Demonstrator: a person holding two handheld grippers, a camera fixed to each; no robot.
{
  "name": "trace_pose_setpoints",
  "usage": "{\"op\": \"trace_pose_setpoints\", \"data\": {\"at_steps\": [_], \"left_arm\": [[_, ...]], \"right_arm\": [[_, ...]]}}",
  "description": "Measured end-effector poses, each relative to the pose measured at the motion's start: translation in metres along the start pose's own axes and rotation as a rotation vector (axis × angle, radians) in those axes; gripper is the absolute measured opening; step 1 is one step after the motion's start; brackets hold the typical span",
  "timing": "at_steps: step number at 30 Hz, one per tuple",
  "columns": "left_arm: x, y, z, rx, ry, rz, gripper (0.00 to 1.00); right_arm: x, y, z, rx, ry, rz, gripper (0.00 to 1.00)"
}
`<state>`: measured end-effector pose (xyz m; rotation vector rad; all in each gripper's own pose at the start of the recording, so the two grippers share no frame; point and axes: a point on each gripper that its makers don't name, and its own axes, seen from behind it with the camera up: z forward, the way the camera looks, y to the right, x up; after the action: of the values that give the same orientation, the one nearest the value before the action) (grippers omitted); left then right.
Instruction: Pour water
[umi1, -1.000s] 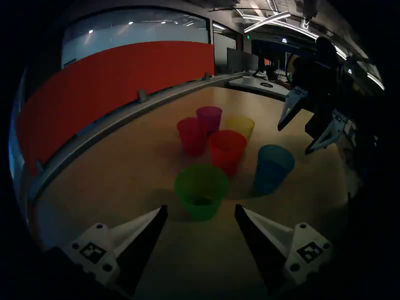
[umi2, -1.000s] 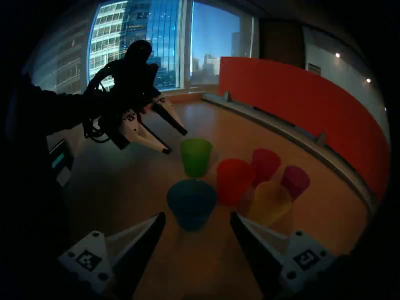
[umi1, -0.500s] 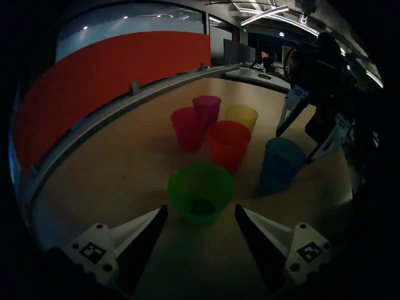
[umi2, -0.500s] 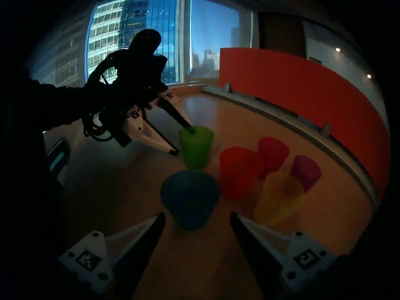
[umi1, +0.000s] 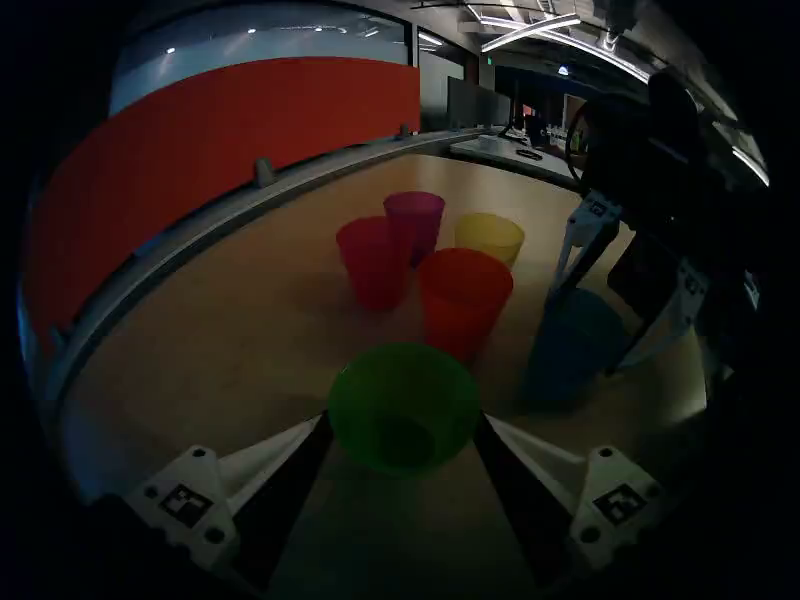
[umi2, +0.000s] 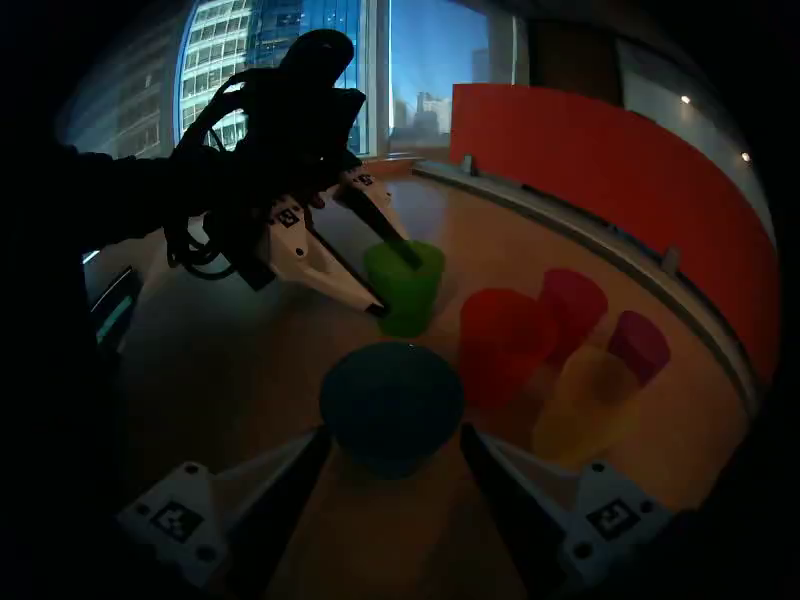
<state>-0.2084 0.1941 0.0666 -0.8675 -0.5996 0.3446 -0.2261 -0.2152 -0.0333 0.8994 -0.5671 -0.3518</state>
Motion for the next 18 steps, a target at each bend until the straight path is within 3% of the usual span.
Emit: {"op": "trace_pose_setpoints", "data": {"at_steps": [18], "left_arm": [[0.006, -0.004, 0.010, 0.001, 0.021, -0.028, 1.00]], "right_arm": [[0.011, -0.004, 0.015, 0.014, 0.013, 0.006, 1.00]]}}
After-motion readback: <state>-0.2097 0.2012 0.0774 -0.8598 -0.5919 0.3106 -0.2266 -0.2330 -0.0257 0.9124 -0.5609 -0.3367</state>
